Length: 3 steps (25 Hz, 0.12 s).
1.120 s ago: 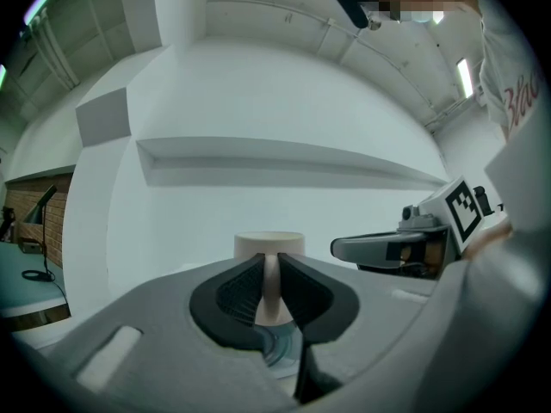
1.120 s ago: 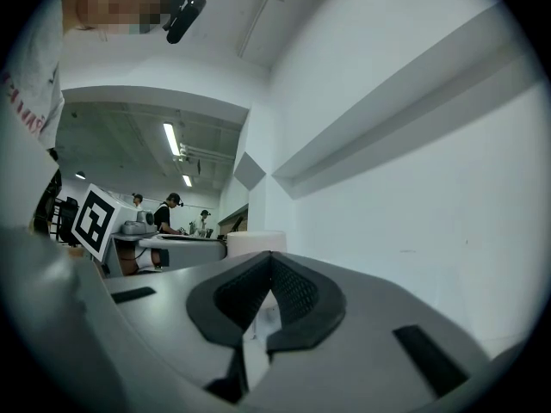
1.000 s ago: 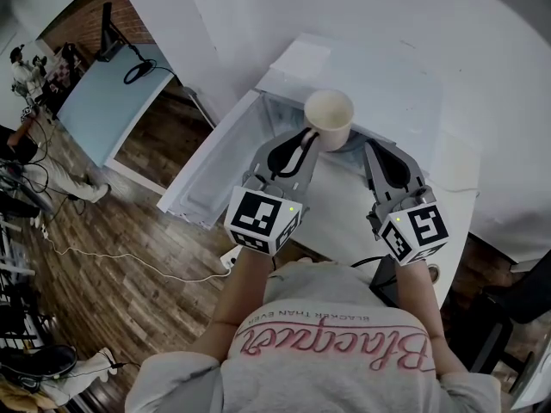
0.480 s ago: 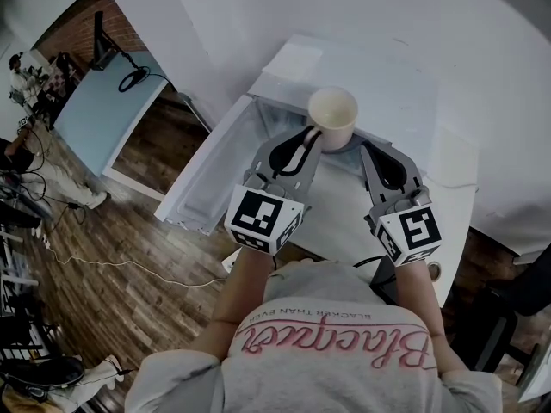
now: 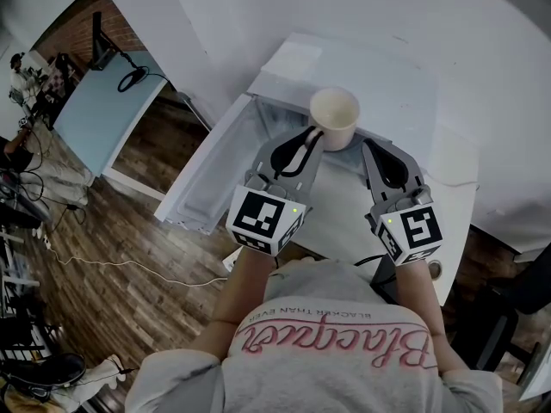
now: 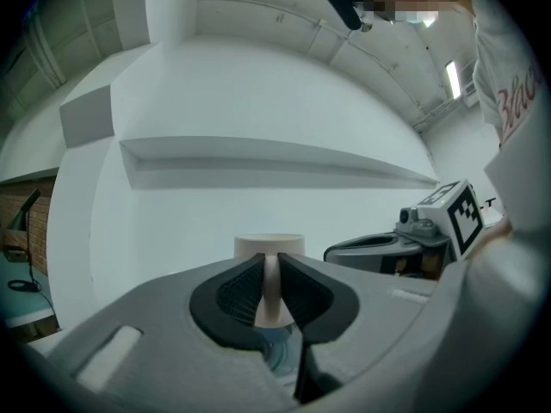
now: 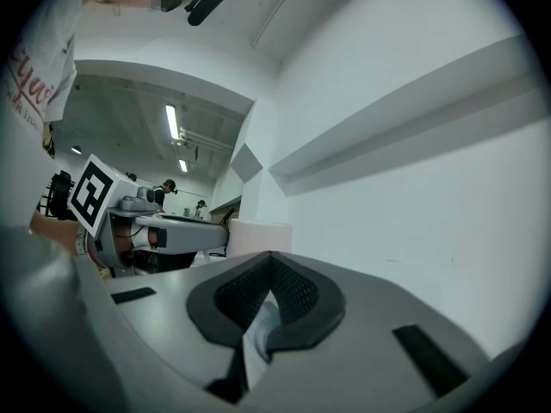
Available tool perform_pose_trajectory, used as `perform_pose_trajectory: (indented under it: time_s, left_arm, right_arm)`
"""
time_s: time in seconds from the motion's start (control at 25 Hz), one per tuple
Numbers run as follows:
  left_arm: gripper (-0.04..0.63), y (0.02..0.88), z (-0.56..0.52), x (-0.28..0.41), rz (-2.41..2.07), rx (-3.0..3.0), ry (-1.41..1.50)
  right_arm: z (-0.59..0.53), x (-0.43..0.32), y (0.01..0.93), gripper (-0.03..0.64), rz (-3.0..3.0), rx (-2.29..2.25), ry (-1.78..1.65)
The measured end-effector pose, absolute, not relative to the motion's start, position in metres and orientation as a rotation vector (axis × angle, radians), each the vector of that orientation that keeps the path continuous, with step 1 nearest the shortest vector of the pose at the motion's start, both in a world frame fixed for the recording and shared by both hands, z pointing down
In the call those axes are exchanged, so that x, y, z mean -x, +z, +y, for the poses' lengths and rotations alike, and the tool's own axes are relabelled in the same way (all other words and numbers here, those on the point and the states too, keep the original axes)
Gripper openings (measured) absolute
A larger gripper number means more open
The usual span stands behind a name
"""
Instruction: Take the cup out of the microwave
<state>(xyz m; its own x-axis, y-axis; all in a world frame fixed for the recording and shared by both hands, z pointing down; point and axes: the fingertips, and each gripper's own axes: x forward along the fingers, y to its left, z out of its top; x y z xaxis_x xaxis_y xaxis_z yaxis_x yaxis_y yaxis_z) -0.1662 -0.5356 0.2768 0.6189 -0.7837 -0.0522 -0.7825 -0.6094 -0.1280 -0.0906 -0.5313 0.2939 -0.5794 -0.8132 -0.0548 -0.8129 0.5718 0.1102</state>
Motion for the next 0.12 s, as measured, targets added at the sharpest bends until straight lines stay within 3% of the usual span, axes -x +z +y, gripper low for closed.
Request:
perform_pose_trajectory:
  time_s: [0.12]
  left_arm:
    - [0.052, 0.2771, -0.5348, 0.1656, 1.314, 2.701, -0.014]
  right_arm:
    - [-0.5323, 0.0886, 0.2941, 0.01, -2.779, -1.456, -0.177]
